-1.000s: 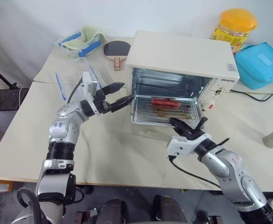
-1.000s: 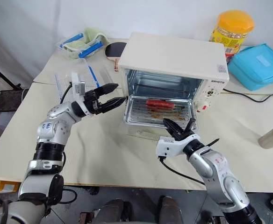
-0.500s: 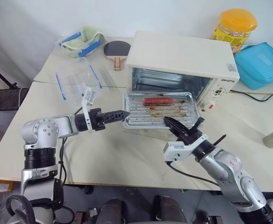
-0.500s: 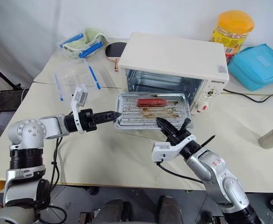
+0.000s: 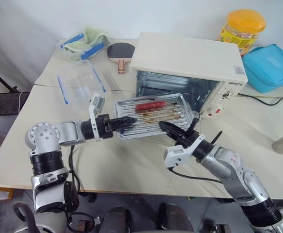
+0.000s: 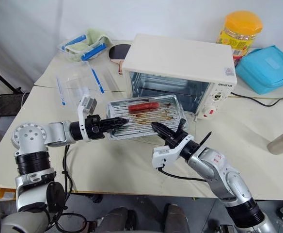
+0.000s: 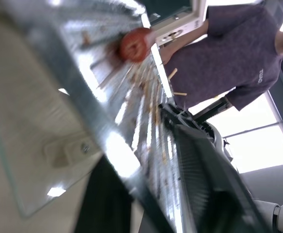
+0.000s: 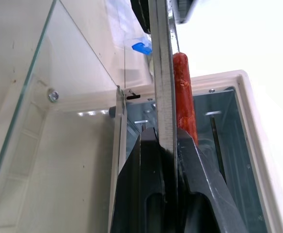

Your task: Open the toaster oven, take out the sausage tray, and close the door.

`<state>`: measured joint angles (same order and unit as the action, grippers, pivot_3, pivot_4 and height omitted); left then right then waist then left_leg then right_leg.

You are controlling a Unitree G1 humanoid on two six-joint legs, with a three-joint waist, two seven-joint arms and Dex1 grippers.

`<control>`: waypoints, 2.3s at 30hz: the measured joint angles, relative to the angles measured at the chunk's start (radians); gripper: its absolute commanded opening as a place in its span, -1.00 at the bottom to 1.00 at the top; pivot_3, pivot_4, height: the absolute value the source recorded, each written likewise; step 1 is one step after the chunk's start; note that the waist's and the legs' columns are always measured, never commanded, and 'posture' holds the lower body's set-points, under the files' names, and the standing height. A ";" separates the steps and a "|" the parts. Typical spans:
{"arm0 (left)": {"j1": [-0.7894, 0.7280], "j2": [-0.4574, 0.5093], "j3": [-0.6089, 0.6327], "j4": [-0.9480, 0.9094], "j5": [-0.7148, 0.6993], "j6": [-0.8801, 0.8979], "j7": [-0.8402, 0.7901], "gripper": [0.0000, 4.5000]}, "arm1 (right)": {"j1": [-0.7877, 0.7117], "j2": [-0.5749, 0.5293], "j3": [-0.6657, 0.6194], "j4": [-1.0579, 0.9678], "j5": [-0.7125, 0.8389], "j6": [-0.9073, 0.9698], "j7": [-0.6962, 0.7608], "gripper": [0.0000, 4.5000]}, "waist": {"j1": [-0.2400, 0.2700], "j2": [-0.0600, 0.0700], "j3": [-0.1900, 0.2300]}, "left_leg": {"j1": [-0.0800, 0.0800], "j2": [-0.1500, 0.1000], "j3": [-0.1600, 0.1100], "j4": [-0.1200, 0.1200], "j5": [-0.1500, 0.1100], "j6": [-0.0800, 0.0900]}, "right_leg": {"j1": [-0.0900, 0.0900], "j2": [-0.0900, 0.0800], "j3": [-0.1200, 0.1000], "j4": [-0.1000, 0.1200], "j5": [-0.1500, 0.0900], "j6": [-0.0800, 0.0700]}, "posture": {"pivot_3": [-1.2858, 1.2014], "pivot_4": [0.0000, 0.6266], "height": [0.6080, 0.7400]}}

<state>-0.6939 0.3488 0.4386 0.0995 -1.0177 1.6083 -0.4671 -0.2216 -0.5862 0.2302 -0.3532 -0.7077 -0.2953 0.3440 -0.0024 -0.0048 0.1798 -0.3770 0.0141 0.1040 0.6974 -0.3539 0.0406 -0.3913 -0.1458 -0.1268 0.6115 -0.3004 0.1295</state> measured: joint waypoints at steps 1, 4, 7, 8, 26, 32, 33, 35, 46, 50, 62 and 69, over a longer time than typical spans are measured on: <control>0.002 -0.006 0.015 0.018 -0.024 0.006 0.022 -0.95 | 0.000 0.000 0.000 0.002 0.006 -0.003 0.009 -0.99 | 0.000 0.000 0.000 | 0.000 0.000 0.000 0.000 0.000 0.000 | 0.000 0.000 0.000 0.000 0.000 0.000 | 0.03 -0.52 1.00; 0.012 -0.017 0.035 0.063 -0.093 0.011 0.080 -1.00 | 0.001 0.001 -0.004 0.002 0.042 0.000 0.036 -0.72 | -0.001 0.000 0.000 | 0.000 0.000 0.000 0.000 0.000 0.000 | 0.000 0.000 0.000 0.000 0.000 0.000 | 0.03 -0.52 1.00; 0.023 -0.017 0.057 0.106 -0.196 0.011 0.173 -1.00 | 0.021 0.013 -0.005 0.002 0.136 0.014 0.077 -0.29 | -0.001 0.000 0.000 | 0.001 0.000 0.000 0.000 0.000 0.000 | 0.000 0.000 0.001 0.001 0.000 0.000 | 0.03 -0.52 1.00; 0.025 -0.017 0.071 0.126 -0.228 0.010 0.213 -1.00 | 0.026 0.012 -0.007 0.001 0.159 0.014 0.087 -0.10 | -0.001 0.000 0.000 | 0.001 0.000 0.000 0.000 0.000 0.000 | 0.001 0.000 0.001 0.001 0.000 0.000 | 0.03 -0.52 1.00; 0.532 0.186 0.100 0.029 -0.921 -0.210 0.516 -1.00 | 0.223 -0.215 -0.359 0.240 0.703 -0.148 0.270 -0.98 | -0.001 0.000 0.000 | 0.009 0.000 -0.002 0.000 -0.001 0.000 | 0.009 -0.001 0.012 -0.002 -0.001 -0.001 | 0.03 -0.52 1.00; 0.711 0.104 0.211 -0.064 -0.921 -0.306 0.492 -1.00 | 0.275 -0.216 -0.419 0.387 0.999 0.036 0.482 -0.98 | -0.001 0.000 0.000 | 0.009 0.001 -0.005 0.000 -0.001 -0.001 | 0.010 -0.003 0.011 -0.003 -0.001 -0.003 | 0.03 -0.52 1.00; 0.737 0.093 0.229 -0.081 -0.921 -0.320 0.490 -1.00 | 0.279 -0.216 -0.418 0.399 1.028 0.069 0.513 -0.98 | -0.001 0.000 0.000 | 0.009 0.001 -0.005 0.000 -0.001 -0.001 | 0.010 -0.003 0.011 -0.003 -0.001 -0.003 | 0.03 -0.52 1.00; 0.785 0.047 0.267 -0.128 -0.922 -0.352 0.489 -1.00 | 0.278 -0.216 -0.413 0.412 1.068 0.133 0.561 -0.98 | -0.001 0.001 0.000 | 0.010 0.001 -0.005 0.000 -0.003 -0.001 | 0.010 -0.005 0.012 -0.005 -0.001 -0.003 | 0.03 -0.52 1.00; 0.899 -0.207 0.330 -0.369 -0.923 -0.588 0.583 -1.00 | 0.093 -0.150 -0.332 0.524 1.118 0.330 0.738 -0.98 | 0.002 0.002 0.000 | 0.009 0.002 -0.006 0.000 -0.005 -0.003 | 0.011 -0.006 0.012 -0.011 -0.002 -0.004 | 0.03 -0.52 1.00; 0.896 -0.247 0.331 -0.401 -0.923 -0.641 0.624 -1.00 | 0.048 -0.111 -0.322 0.525 1.133 0.359 0.763 -0.98 | 0.003 0.002 -0.001 | 0.008 0.002 -0.006 0.000 -0.006 -0.002 | 0.011 -0.005 0.012 -0.011 -0.002 -0.004 | 0.03 -0.52 1.00; 0.905 -0.176 0.312 -0.398 -0.923 -0.604 0.610 -1.00 | -0.007 -0.055 -0.533 0.222 1.429 0.588 0.587 -0.98 | 0.002 0.003 0.000 | 0.007 0.002 -0.006 -0.001 -0.007 -0.003 | 0.011 -0.005 0.011 -0.015 -0.002 -0.004 | 0.03 -0.52 1.00; 0.854 -0.073 0.250 -0.294 -0.924 -0.508 0.558 -1.00 | 0.037 -0.054 -0.591 0.148 1.507 0.607 0.607 -0.91 | 0.014 0.003 0.000 | 0.006 0.001 -0.008 -0.004 -0.008 -0.002 | 0.011 -0.002 0.011 -0.012 -0.002 -0.004 | 0.03 -0.52 1.00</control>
<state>0.1605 0.2753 0.6883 -0.1945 -1.9415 1.1008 0.0906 -0.1844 -0.6404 -0.3609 -0.2050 0.7990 0.3114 0.9513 0.0119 -0.0017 0.1799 -0.3708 0.0146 0.0963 0.6938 -0.3614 0.0389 -0.3806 -0.1480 -0.1161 0.5992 -0.3019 0.1260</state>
